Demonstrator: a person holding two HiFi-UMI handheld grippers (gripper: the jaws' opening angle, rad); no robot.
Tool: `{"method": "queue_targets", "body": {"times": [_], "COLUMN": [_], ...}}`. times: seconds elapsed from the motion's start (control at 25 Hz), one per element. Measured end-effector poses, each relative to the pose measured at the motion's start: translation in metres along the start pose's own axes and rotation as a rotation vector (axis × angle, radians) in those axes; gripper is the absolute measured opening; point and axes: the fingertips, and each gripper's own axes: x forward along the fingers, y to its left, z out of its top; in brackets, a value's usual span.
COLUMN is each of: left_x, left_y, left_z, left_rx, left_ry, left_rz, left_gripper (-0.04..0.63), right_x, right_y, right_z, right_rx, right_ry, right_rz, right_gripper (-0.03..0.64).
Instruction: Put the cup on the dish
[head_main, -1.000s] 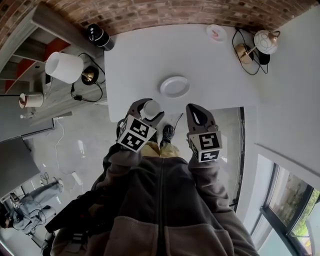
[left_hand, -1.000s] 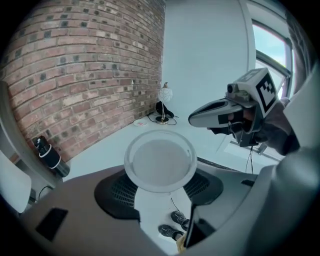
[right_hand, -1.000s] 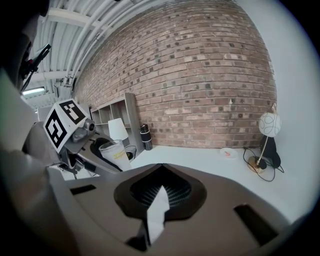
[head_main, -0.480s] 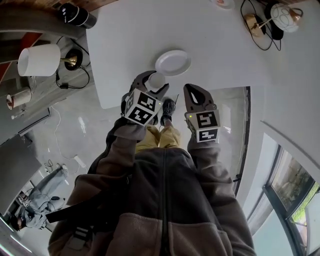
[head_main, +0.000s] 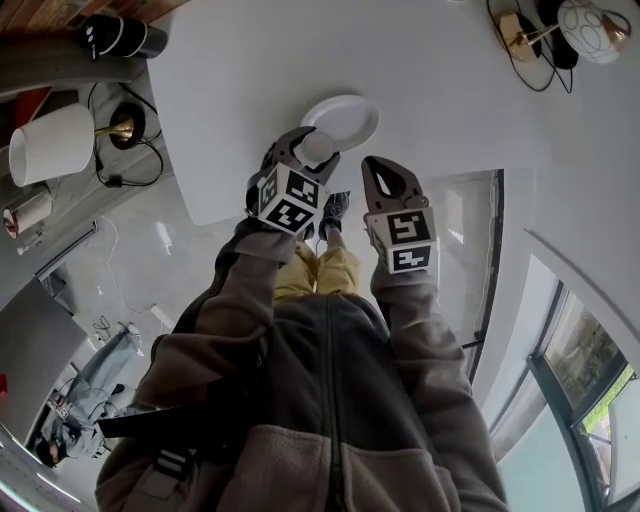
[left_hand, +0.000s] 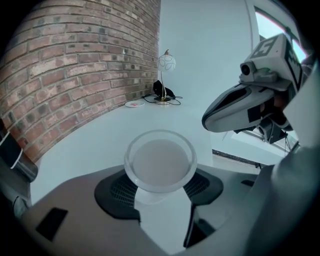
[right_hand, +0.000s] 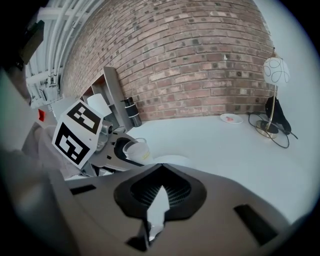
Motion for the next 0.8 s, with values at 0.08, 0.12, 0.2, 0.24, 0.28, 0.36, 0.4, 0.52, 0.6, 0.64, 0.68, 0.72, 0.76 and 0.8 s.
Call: {"method": "queue_targets", "body": {"times": [0.08, 0.12, 0.2, 0.24, 0.28, 0.36, 0.4, 0.52, 0.6, 0.64, 0.68, 0.72, 0.76, 0.8], "left_x": [0.010, 0.014, 0.022, 0.026, 0.029, 0.037, 0.041, 0.050, 0.056, 0.059, 0.061, 0.064, 0.066, 0.067], "left_y": [0.002, 0.002, 0.003, 0.004, 0.005, 0.008, 0.009, 0.011, 0.011, 0.011, 0.011, 0.011, 0.011, 0.012], "left_z": [0.001, 0.001, 0.002, 0.001, 0.001, 0.001, 0.000, -0.003, -0.005, -0.006, -0.007, -0.008, -0.008, -0.009], "left_rx": [0.010, 0.016, 0.025, 0.029, 0.033, 0.039, 0.042, 0.049, 0.057, 0.061, 0.064, 0.067, 0.068, 0.069], "left_ry": [0.008, 0.010, 0.015, 0.017, 0.020, 0.022, 0.024, 0.033, 0.039, 0.042, 0.045, 0.047, 0.050, 0.052], "left_rz": [-0.006, -0.009, -0.013, -0.014, -0.015, -0.017, -0.018, -0.026, -0.032, -0.035, -0.037, -0.039, -0.040, -0.041], "left_gripper": [0.259, 0.259, 0.259, 0.259, 0.259, 0.259, 0.259, 0.259, 0.259, 0.259, 0.259, 0.259, 0.259, 0.259], "right_x": [0.003, 0.005, 0.007, 0.008, 0.009, 0.012, 0.013, 0.013, 0.012, 0.012, 0.012, 0.011, 0.011, 0.011], "right_y": [-0.004, -0.006, -0.008, -0.008, -0.009, -0.010, -0.011, -0.010, -0.011, -0.012, -0.013, -0.014, -0.015, -0.016], "right_z": [-0.005, -0.008, -0.014, -0.017, -0.019, -0.022, -0.023, -0.025, -0.028, -0.029, -0.031, -0.032, -0.033, -0.033], "right_rx": [0.009, 0.012, 0.020, 0.025, 0.029, 0.037, 0.040, 0.047, 0.056, 0.060, 0.064, 0.068, 0.071, 0.074], "right_ry": [0.014, 0.022, 0.036, 0.042, 0.047, 0.053, 0.055, 0.059, 0.061, 0.062, 0.064, 0.066, 0.067, 0.067], "right_rz": [-0.005, -0.006, -0.008, -0.007, -0.008, -0.008, -0.008, -0.007, -0.009, -0.011, -0.014, -0.018, -0.021, -0.024], "right_gripper": [0.003, 0.003, 0.003, 0.003, 0.003, 0.003, 0.003, 0.003, 0.003, 0.003, 0.003, 0.003, 0.003, 0.003]}}
